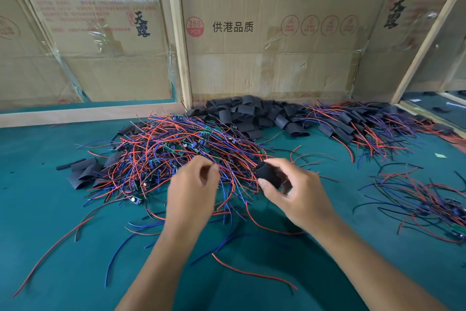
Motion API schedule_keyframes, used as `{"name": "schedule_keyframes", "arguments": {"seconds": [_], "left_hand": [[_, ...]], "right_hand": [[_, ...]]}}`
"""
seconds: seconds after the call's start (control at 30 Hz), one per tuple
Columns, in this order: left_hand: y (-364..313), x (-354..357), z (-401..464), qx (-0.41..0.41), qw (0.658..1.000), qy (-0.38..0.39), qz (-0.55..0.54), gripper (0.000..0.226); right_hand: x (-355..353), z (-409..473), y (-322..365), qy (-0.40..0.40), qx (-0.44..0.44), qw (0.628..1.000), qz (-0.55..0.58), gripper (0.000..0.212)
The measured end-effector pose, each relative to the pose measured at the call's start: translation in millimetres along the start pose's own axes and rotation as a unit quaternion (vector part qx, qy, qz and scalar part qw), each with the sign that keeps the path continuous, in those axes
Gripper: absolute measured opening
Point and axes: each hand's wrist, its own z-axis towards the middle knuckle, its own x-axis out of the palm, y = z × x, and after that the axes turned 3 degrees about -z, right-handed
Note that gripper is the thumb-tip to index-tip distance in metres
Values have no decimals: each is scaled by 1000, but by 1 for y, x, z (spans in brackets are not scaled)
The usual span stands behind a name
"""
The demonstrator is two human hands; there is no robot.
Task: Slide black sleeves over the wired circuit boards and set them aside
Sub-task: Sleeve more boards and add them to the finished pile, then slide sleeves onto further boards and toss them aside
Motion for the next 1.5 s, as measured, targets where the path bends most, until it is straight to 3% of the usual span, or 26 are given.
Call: {"name": "schedule_keyframes", "arguments": {"seconds": [0.07, 0.17, 0.3, 0.5, 0.73, 1.1, 1.23, 1.33, 1.5], "left_hand": [[15, -8, 8, 19, 994, -43, 98, 10], [33, -15, 16, 10, 978, -50, 200, 20], [42, -22, 19, 7, 973, -56, 225, 30], [45, -22, 23, -7, 955, 24, 294, 41], [28, -24, 20, 45, 961, -80, 260, 32], [7, -44, 18, 74, 964, -250, 60, 5], [7, -47, 19, -18, 956, -291, -36, 22], [8, -45, 20, -82, 937, -310, -135, 28], [13, -42, 25, -156, 865, -265, -397, 21]], "right_hand": [[1, -1, -1, -24, -9, 1000, -2, 27], [3, -1, -4, -11, -10, 1000, 6, 28], [8, -4, -7, 11, -19, 1000, 15, 27], [8, -3, -9, 22, -22, 999, 11, 27], [6, -2, -8, 36, -34, 999, 2, 28], [2, -1, -9, 30, -25, 999, -23, 32], [2, -2, -9, 39, -18, 999, -22, 33], [3, -2, -9, 42, -17, 999, -25, 33], [4, -1, -9, 49, -10, 998, -25, 34]]}}
